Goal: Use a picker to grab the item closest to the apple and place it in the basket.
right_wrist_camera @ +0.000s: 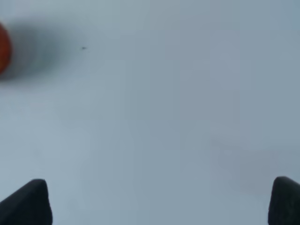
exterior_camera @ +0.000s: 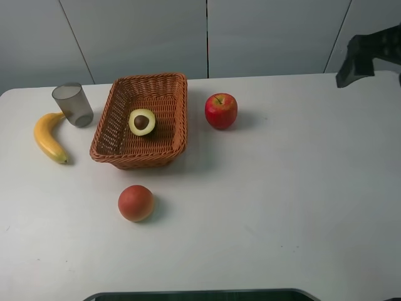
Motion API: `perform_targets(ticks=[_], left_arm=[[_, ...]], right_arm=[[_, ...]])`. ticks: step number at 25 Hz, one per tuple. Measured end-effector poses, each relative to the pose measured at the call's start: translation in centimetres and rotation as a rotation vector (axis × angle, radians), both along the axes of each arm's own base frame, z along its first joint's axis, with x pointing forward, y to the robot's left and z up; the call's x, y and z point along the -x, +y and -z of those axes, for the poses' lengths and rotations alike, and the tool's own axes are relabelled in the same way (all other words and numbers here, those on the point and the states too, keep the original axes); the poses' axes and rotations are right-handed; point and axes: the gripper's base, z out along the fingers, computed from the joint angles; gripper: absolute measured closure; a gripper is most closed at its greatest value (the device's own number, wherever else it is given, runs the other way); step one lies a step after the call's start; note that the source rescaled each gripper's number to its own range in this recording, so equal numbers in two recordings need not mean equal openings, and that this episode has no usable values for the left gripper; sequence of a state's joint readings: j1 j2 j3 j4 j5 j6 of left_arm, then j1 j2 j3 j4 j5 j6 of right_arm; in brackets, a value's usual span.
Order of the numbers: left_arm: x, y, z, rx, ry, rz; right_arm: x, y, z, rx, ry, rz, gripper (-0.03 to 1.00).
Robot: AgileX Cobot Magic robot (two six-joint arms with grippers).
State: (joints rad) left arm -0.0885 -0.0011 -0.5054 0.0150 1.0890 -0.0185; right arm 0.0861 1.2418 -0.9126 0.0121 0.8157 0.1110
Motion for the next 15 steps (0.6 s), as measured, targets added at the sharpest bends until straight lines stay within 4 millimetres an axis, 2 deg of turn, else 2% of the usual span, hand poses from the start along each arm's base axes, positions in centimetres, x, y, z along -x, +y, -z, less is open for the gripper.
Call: perform_targets(ticks=[3, 15], left_arm=[[0.0, 0.0, 0.0, 0.0, 0.0, 0.0], [0.0, 0.0, 0.0, 0.0, 0.0, 0.0]], right_arm=[[3.3, -1.0, -1.1, -0.001, -0.067, 0.029, -0.03], [17.4, -1.7, -4.3, 0.012, -0.362, -0.007, -0.03]])
